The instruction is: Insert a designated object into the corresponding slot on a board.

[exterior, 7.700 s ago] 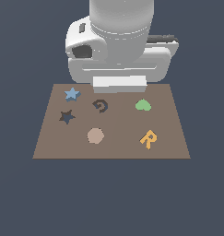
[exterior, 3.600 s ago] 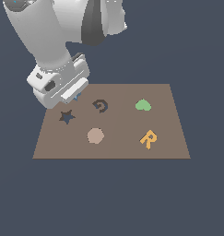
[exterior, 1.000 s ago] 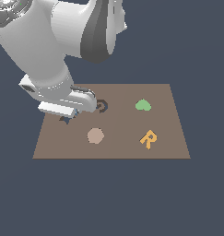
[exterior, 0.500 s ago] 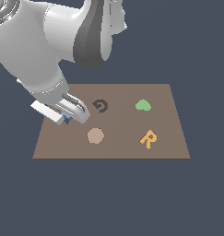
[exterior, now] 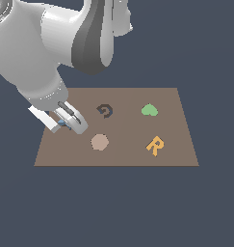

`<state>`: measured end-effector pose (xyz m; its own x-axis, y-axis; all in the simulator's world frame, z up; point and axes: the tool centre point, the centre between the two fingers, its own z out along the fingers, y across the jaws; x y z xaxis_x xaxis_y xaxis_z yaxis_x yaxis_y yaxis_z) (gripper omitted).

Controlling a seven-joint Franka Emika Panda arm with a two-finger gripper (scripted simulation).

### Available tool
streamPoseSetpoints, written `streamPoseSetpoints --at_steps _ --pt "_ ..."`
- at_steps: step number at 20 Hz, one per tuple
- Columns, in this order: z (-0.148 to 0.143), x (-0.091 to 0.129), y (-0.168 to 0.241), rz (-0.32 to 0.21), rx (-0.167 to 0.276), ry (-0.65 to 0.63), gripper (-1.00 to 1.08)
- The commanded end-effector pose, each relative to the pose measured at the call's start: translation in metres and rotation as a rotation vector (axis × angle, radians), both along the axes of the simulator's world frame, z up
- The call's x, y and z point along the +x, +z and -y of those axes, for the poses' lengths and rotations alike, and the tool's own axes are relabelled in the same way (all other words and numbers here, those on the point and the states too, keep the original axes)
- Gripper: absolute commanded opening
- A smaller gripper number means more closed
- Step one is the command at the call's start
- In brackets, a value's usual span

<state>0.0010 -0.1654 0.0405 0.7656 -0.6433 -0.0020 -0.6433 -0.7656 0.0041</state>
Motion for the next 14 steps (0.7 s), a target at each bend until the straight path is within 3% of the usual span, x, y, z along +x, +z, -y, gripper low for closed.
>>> streamPoseSetpoints --at_steps 1,14 --pt "0.001 0.0006 0.0002 0.0 0.0 -0.018 -1.0" --pt "0.001 0.0001 -0.0083 0.0 0.0 -0.015 -1.0"
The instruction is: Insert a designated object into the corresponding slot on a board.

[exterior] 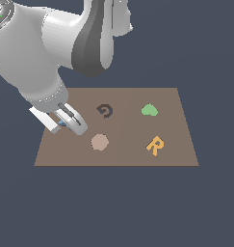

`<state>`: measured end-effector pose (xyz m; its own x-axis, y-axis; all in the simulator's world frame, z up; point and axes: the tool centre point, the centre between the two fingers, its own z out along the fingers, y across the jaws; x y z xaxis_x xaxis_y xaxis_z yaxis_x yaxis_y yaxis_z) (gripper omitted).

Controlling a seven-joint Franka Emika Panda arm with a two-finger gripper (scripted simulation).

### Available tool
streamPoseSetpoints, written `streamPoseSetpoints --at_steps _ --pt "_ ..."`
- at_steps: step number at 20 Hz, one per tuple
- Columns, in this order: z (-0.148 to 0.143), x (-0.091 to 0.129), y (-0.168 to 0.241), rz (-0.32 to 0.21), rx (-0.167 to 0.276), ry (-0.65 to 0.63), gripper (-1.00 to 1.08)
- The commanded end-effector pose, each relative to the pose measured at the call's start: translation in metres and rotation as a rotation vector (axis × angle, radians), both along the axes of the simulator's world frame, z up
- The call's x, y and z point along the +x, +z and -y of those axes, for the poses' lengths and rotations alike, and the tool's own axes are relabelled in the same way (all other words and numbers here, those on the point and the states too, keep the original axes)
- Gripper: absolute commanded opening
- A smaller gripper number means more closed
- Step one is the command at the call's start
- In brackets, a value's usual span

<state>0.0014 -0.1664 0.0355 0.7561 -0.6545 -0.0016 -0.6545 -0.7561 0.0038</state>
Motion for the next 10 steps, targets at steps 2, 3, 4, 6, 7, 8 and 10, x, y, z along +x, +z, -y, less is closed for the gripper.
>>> streamPoseSetpoints --at_steps 2,3,4,6,7,8,10 --pt "0.0 -0.0003 -0.0049 -0.001 0.0 0.001 -1.0" --pt "0.0 -0.0003 -0.0049 -0.001 0.0 0.001 1.0" --pt "0.0 -0.0003 -0.0049 -0.001 0.0 0.001 1.0" --pt "0.0 -0.0003 -0.0049 -0.001 0.0 0.001 1.0" --pt "0.0 -0.0003 -0.0049 -0.001 0.0 0.001 1.0" --pt "0.0 -0.0003 -0.0049 -0.001 0.0 0.001 1.0" --pt "0.0 -0.0003 -0.0049 -0.001 0.0 0.001 1.0"
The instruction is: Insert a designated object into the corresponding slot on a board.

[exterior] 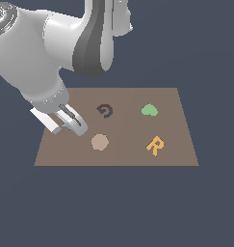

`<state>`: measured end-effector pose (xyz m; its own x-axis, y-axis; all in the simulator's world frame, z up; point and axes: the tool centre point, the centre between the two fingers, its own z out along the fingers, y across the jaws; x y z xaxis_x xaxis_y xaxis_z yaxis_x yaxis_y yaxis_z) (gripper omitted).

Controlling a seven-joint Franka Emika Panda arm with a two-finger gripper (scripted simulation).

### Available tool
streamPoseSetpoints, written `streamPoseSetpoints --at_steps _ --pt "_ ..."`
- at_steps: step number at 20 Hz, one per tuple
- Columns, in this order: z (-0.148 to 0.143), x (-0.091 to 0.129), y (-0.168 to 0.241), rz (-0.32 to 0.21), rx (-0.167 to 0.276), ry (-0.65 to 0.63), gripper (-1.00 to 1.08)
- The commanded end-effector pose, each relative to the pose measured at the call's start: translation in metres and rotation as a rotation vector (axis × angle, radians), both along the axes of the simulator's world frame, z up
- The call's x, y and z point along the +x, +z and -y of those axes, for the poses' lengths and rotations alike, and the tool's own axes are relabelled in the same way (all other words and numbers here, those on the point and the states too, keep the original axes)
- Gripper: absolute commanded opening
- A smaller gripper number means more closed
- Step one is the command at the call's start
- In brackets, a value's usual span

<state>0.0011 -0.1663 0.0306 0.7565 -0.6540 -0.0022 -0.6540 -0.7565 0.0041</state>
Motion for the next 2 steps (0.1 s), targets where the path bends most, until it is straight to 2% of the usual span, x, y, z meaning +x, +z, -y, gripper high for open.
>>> streamPoseSetpoints --at_steps 1,2 --pt "0.0 0.0001 0.0 0.0 0.0 0.0 1.0" --pt "0.0 0.0001 0.0 0.0 0.0 0.0 1.0"
